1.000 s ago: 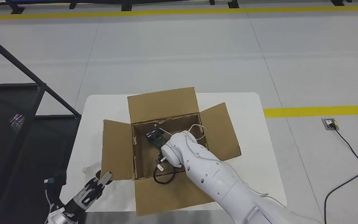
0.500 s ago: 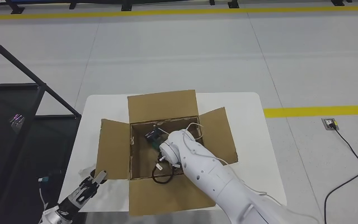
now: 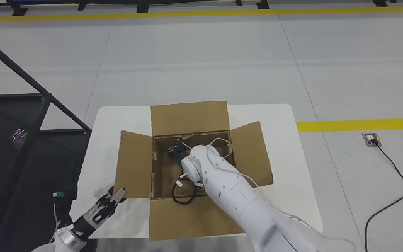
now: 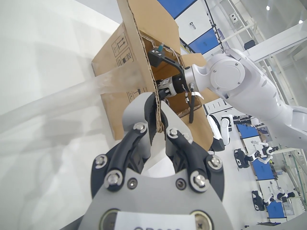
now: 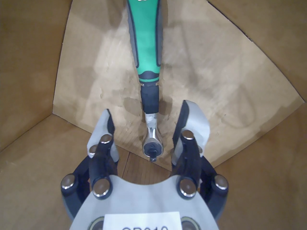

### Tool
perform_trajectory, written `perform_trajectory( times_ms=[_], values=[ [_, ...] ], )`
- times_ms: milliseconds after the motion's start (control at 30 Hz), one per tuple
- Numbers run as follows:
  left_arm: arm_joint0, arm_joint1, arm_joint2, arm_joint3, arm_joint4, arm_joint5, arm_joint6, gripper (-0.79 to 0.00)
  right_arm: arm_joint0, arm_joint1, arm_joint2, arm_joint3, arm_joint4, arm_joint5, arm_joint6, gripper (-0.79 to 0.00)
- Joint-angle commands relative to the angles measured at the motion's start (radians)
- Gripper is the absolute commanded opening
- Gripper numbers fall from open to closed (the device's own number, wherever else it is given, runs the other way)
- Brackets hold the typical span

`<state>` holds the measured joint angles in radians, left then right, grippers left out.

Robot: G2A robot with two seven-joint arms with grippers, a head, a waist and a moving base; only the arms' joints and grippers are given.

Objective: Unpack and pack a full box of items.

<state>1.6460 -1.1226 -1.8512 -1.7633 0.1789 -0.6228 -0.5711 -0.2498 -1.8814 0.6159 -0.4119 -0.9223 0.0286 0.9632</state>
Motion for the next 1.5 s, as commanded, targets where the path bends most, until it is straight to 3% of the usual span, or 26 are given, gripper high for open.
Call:
perform_trajectory(
  times_ms=[0, 967, 1000, 1133, 1467],
  values=[
    [-0.004, 0.002, 0.002, 0.002, 0.000, 0.000, -0.001, -0.785, 0.007, -0.006, 0.001, 0.020, 0.002, 0.001, -0.002, -0.400],
    [-0.022, 0.021, 0.035, 0.001, 0.012, 0.010, 0.000, -0.785, 0.050, -0.059, 0.018, 0.190, 0.016, -0.029, 0.029, -0.502],
    [-0.021, 0.021, 0.035, 0.000, 0.013, 0.010, 0.002, -0.785, 0.051, -0.059, 0.020, 0.194, 0.017, -0.030, 0.026, -0.520],
    [-0.018, 0.023, 0.035, -0.001, 0.015, 0.009, 0.007, -0.785, 0.054, -0.060, 0.028, 0.206, 0.025, -0.030, 0.016, -0.785],
    [-0.011, 0.026, 0.019, -0.009, 0.026, 0.032, 0.064, -0.785, 0.063, -0.058, 0.042, 0.195, 0.028, -0.052, -0.035, -0.785]
  ],
)
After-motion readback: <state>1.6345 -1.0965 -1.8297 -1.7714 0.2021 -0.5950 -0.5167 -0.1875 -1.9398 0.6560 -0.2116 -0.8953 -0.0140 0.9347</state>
